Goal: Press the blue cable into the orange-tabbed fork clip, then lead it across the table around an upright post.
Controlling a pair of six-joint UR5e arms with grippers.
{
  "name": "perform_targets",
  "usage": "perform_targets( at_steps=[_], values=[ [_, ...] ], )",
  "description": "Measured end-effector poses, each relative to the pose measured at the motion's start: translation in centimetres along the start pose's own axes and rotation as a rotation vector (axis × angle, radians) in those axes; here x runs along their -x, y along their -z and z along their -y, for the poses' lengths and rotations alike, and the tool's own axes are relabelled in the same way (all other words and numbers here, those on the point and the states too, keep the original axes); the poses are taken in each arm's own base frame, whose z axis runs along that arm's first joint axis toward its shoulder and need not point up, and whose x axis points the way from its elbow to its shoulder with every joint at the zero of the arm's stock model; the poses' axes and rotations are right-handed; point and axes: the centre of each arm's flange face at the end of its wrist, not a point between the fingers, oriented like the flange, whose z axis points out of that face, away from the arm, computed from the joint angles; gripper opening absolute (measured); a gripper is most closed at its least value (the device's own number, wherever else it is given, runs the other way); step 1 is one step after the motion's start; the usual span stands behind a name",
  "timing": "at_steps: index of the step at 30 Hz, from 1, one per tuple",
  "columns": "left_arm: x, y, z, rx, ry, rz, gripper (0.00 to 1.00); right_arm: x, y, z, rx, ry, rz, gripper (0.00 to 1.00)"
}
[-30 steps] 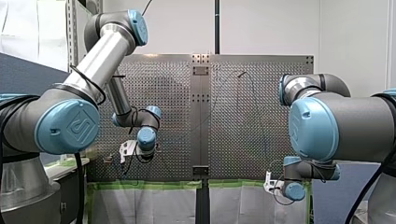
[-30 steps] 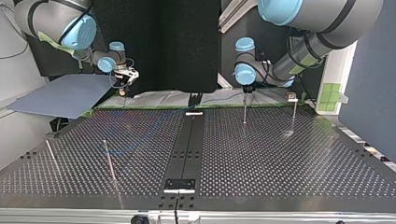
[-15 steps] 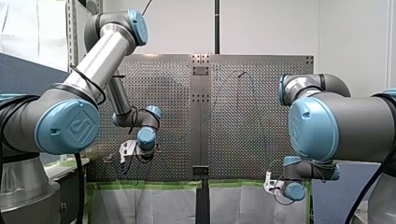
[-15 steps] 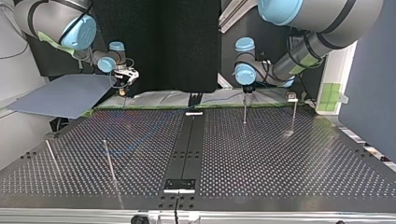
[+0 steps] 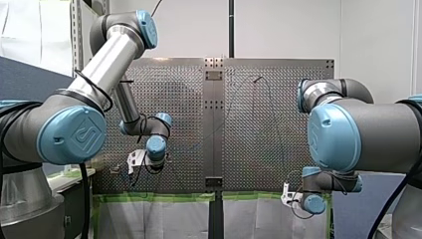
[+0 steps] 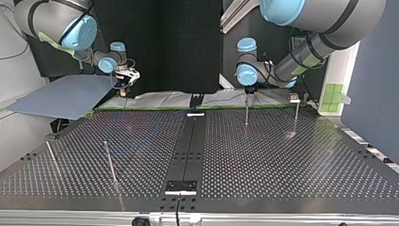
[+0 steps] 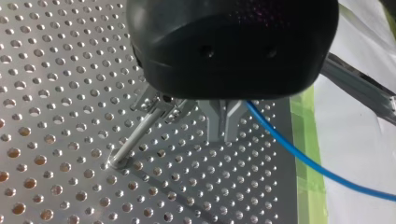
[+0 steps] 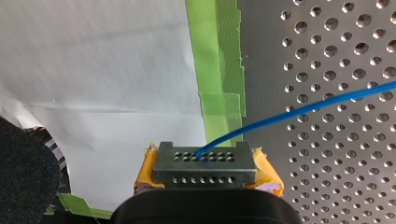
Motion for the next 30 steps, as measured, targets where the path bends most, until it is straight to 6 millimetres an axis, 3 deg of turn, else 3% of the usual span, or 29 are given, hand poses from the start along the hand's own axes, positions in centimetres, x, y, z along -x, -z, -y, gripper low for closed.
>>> perform_targets(
  at_steps=[7,16,30],
  values=[
    [-0.6,0.0,-0.1,0.004,-0.008,-0.015,0.00,0.4,0.0,0.5,-0.012,0.008,0.010,0.00],
    [-2.6,-0.4,-0.5,0.012,-0.024,-0.051,0.00,5.0,0.7,1.5,-0.036,0.011,0.126,0.00],
    [-2.6,-0.4,-0.5,0.012,-0.025,-0.053,0.00,5.6,1.0,1.5,-0.034,0.007,0.151,0.00]
  ],
)
